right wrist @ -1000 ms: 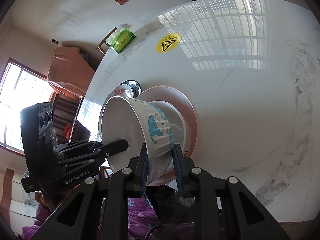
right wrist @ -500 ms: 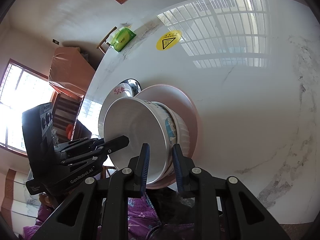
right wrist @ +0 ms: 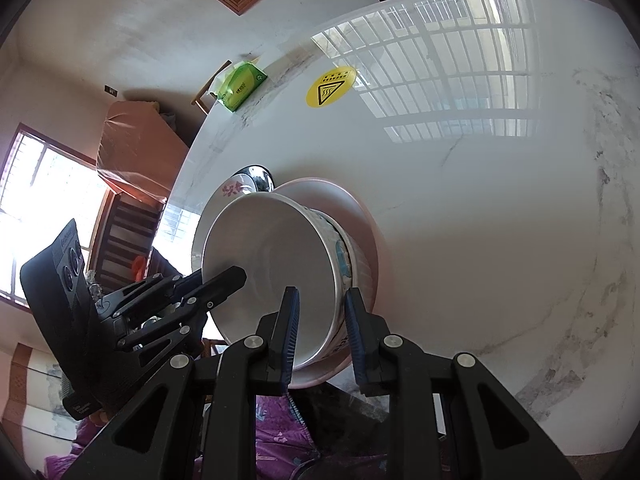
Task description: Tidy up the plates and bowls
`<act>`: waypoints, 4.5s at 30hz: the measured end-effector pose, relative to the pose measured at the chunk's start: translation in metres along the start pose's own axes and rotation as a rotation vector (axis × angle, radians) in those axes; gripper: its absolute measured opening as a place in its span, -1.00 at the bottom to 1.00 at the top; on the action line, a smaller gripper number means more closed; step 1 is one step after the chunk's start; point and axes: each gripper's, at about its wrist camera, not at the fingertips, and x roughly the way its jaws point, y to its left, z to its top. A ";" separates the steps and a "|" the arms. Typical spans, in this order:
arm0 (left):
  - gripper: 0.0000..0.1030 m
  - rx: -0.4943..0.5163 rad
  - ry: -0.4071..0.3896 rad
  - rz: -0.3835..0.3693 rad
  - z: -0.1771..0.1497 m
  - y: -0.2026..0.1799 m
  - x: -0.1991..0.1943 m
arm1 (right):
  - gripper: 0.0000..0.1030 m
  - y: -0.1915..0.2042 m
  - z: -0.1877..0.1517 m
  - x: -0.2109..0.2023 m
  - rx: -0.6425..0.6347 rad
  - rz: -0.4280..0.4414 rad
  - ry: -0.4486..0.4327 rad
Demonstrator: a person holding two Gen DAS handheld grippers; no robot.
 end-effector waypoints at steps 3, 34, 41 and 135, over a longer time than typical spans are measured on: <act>-0.67 0.017 -0.042 0.019 -0.003 -0.001 -0.003 | -0.52 -0.001 -0.001 -0.005 -0.005 0.002 -0.030; -0.58 -0.211 0.008 -0.296 -0.024 0.079 -0.002 | -0.11 -0.020 -0.039 -0.017 -0.060 -0.098 -0.264; -0.58 -0.215 -0.029 -0.246 -0.018 0.079 -0.008 | -0.23 -0.018 -0.033 -0.025 -0.056 -0.113 -0.274; -0.81 -0.182 0.118 -0.269 -0.001 0.061 0.041 | -0.01 -0.005 0.015 0.017 -0.021 -0.377 0.165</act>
